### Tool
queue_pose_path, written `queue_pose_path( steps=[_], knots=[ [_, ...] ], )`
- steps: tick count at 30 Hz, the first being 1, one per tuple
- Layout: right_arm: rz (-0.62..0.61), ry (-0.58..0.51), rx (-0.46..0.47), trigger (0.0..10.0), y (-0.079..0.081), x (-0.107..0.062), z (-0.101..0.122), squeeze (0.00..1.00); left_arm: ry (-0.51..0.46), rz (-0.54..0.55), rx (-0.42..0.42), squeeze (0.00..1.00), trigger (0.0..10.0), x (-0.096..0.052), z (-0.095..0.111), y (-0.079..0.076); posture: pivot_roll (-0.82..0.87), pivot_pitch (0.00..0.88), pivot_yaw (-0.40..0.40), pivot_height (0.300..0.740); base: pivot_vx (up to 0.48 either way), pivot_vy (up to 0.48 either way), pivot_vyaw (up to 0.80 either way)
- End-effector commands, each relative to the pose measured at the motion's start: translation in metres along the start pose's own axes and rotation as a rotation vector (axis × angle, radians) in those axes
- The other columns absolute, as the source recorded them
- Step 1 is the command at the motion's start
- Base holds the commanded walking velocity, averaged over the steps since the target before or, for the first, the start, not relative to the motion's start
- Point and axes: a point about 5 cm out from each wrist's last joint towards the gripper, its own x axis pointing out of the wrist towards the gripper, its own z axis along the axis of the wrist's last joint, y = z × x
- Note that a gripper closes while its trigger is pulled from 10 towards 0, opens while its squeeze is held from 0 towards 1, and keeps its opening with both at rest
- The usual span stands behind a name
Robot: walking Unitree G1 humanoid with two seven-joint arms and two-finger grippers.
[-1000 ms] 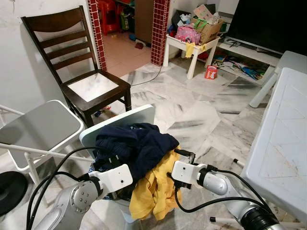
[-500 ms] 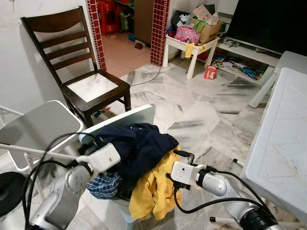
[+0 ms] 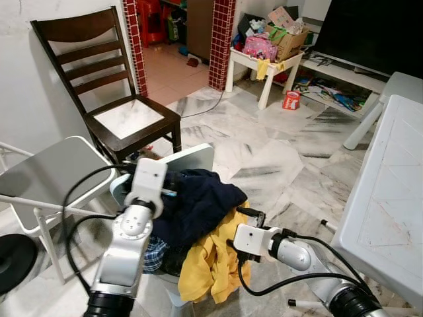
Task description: Hang hanger
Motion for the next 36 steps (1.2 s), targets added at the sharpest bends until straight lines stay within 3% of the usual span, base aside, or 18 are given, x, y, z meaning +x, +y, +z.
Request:
queue_pose_path(
  steps=[1,2,3,9,13,20,27,36],
  knots=[
    [0.001,0.009,-0.005,10.0,-0.002,-0.001,-0.002,0.0,0.012,0.008,-0.072,0.0,10.0,0.0,0.004,0.0,0.07,0.0,-0.053,0.74,0.0,0.0,0.0],
    [0.001,0.009,-0.005,10.0,-0.002,-0.001,-0.002,0.0,0.012,0.008,-0.072,0.0,10.0,0.0,0.004,0.0,0.07,0.0,-0.053,0.74,0.0,0.0,0.0],
    [0.001,0.008,-0.001,10.0,-0.001,-0.001,-0.002,0.0,0.027,0.03,-0.191,0.0,10.0,0.0,0.004,-0.002,0.07,0.0,-0.051,0.74,0.0,0.0,0.0],
    [0.003,0.006,0.001,10.0,0.001,-0.001,-0.001,0.0,0.042,0.031,-0.277,0.0,10.0,-0.001,0.005,-0.01,0.07,0.0,-0.047,0.74,0.0,0.0,0.0],
    [0.002,0.006,-0.001,10.0,-0.001,-0.001,-0.001,0.0,0.141,0.005,-0.348,0.0,10.0,-0.006,-0.015,-0.024,0.06,0.0,-0.052,0.74,0.0,0.0,0.0],
    [0.005,0.005,-0.004,10.0,-0.001,0.0,0.0,0.0,0.319,-0.004,-0.288,0.0,10.0,-0.009,-0.049,-0.024,0.06,0.0,-0.054,0.74,0.0,0.0,0.0],
    [0.008,-0.002,-0.002,10.0,0.002,0.002,0.002,0.0,0.352,-0.03,-0.163,0.0,10.0,-0.009,-0.064,-0.018,0.06,0.0,-0.05,0.74,0.0,0.0,0.0],
    [0.004,-0.002,0.006,10.0,0.004,0.003,0.003,0.0,0.351,-0.008,-0.129,0.0,10.0,0.002,-0.065,-0.004,0.06,0.0,-0.042,0.74,0.0,0.0,0.0]
  ],
)
